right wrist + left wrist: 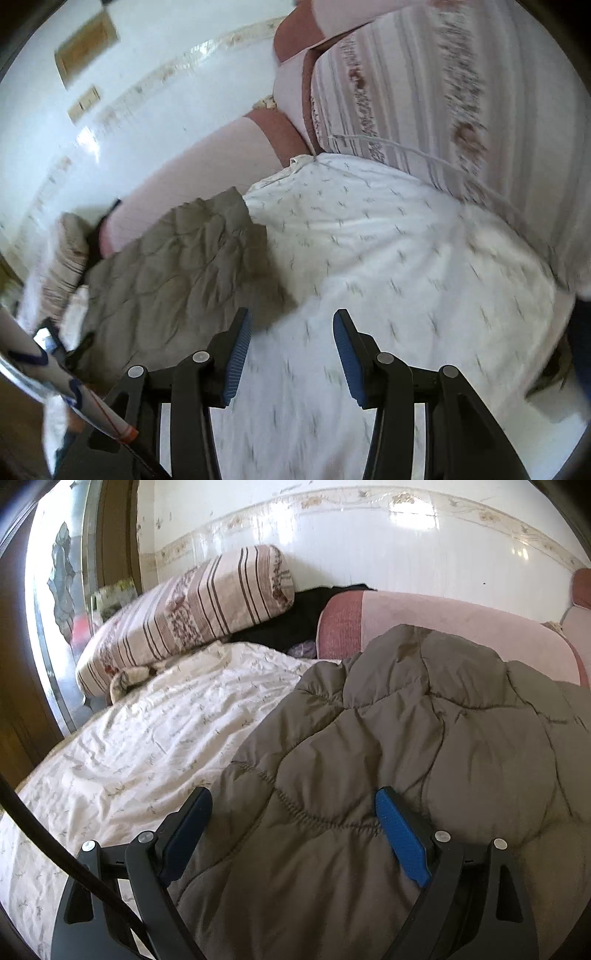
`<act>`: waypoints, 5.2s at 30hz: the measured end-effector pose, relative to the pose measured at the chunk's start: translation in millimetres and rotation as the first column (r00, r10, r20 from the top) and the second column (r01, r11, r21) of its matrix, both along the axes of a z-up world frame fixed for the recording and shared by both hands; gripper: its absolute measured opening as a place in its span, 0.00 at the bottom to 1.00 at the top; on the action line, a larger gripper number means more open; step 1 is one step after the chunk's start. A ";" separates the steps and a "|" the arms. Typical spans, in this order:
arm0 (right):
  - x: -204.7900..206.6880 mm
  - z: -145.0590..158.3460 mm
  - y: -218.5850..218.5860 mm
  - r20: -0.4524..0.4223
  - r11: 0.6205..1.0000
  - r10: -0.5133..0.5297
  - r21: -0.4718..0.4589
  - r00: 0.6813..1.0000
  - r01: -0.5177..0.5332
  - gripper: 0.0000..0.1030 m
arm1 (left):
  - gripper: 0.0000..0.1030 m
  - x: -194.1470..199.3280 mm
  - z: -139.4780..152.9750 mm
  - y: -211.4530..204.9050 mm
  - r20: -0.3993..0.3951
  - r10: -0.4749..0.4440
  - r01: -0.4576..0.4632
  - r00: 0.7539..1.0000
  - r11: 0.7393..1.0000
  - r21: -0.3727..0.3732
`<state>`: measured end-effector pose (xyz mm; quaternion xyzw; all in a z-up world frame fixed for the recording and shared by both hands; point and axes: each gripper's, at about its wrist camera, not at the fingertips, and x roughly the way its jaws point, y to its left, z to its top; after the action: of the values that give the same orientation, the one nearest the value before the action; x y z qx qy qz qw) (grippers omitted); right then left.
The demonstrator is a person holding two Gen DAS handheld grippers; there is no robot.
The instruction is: Fold large clothes
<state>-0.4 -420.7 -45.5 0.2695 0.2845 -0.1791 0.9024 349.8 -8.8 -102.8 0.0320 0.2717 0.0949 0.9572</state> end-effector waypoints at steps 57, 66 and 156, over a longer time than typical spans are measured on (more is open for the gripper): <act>163.3 -112.8 -29.4 -0.001 0.849 -0.124 0.518 0.992 0.107 0.88 | 0.96 -3.6 -45.7 121.7 -0.346 -0.239 -0.134 0.907 0.614 -0.778; 174.3 -107.6 -24.4 -0.008 0.892 -0.066 0.448 0.998 0.063 0.61 | 0.73 2.1 -27.2 99.3 -0.260 -0.160 -0.043 0.952 0.773 -0.633; -1.8 -11.6 8.2 0.036 0.995 -0.083 -0.047 0.996 0.085 0.44 | 0.86 -210.7 52.2 114.1 0.049 0.171 -0.158 0.984 0.967 -0.201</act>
<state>-2.2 -412.5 -57.1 0.2623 0.2532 -0.2190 0.9050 139.1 105.4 -50.6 -0.0885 0.2496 0.1478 0.9529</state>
